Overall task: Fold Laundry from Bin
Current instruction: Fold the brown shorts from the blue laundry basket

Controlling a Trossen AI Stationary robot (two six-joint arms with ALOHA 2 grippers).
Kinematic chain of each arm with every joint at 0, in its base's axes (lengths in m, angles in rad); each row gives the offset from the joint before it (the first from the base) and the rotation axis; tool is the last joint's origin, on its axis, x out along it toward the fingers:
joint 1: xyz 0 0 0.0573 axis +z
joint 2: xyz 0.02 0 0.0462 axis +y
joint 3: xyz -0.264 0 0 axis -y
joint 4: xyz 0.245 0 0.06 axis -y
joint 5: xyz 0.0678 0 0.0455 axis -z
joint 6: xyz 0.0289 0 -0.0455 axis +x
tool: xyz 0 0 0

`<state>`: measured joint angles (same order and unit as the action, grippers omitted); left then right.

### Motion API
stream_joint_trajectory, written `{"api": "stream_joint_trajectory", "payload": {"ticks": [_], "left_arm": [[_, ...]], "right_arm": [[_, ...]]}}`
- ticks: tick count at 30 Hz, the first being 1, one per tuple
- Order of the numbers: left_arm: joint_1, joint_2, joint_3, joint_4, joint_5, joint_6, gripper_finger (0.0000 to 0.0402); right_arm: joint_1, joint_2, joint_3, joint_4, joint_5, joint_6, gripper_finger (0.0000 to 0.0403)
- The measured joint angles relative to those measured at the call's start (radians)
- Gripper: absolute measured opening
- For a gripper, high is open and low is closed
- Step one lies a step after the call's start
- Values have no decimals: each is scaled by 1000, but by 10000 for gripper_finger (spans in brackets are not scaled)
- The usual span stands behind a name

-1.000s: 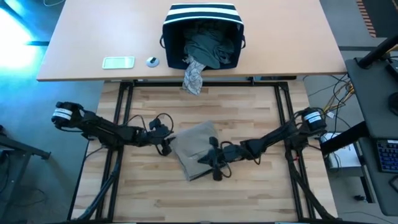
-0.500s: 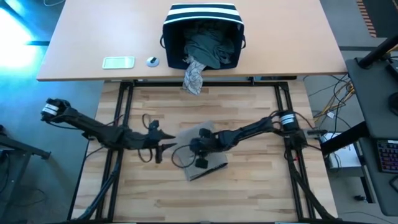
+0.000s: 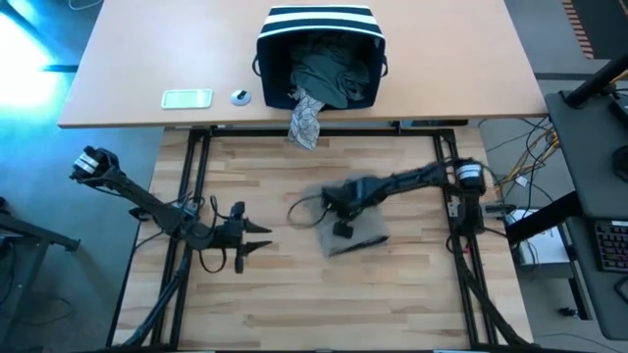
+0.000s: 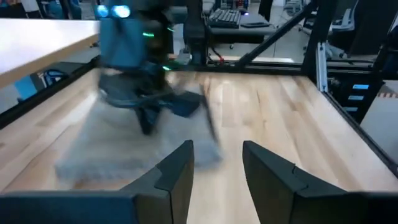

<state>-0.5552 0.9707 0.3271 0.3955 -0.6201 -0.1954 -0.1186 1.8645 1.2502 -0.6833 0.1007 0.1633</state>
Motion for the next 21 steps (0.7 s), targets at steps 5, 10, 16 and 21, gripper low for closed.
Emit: {"api": "stream_joint_trajectory", "payload": {"ticks": [5, 10, 16, 21], "left_arm": [[0, 39, -2, 41, 0, 9, 123], [2, 79, -2, 106, 0, 20, 123], [2, 98, 4, 142, -1, 20, 123], [3, 98, 24, 144, -52, 50, 123]], "right_arm": [[-197, -131, -100, -123, 99, -52, 9], [-409, -188, -199, -135, 109, -209, 9], [-546, -186, -266, -158, 212, -386, 9], [-547, -205, -238, -239, 345, -403, 9]]}}
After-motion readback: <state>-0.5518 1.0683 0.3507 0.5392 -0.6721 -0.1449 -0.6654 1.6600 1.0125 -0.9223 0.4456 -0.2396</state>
